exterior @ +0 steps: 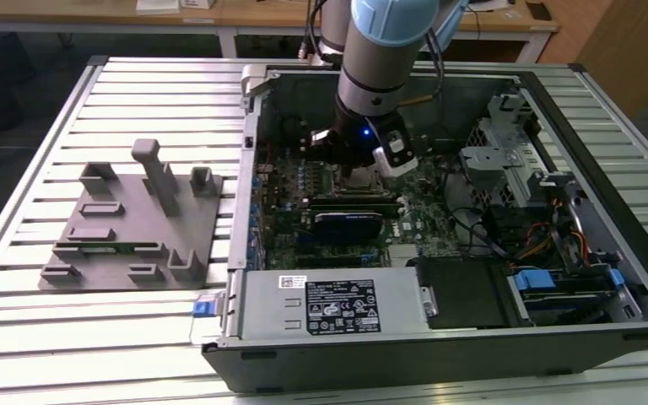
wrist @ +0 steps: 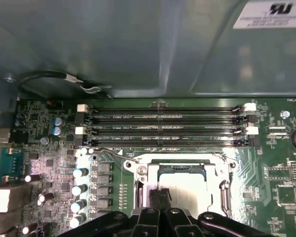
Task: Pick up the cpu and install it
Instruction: 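Close the cpu cover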
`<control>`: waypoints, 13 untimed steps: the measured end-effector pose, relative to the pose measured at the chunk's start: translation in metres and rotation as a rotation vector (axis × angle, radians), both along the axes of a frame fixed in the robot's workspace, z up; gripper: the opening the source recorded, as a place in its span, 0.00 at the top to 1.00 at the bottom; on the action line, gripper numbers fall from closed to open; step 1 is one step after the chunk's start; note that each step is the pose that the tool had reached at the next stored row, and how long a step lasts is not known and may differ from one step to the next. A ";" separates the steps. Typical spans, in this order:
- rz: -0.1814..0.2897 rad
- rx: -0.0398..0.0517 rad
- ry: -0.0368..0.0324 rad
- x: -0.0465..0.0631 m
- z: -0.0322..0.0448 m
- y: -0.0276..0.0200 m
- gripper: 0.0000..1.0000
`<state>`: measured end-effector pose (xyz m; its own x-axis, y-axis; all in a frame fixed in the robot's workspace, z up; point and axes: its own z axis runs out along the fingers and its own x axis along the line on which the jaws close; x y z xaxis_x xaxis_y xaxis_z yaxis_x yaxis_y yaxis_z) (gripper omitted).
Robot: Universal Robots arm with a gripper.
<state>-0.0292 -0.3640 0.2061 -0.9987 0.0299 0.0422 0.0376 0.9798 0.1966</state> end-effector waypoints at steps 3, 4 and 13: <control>0.000 0.0007 0.0000 0.000 0.0080 0.0000 0.89; 0.000 0.0007 -0.0002 0.000 0.0102 0.0000 0.89; 0.001 -0.0343 -0.0492 0.000 0.0132 0.0000 0.89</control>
<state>-0.0292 -0.3640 0.2192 -0.9995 0.0298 -0.0080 0.0281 0.9860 0.1645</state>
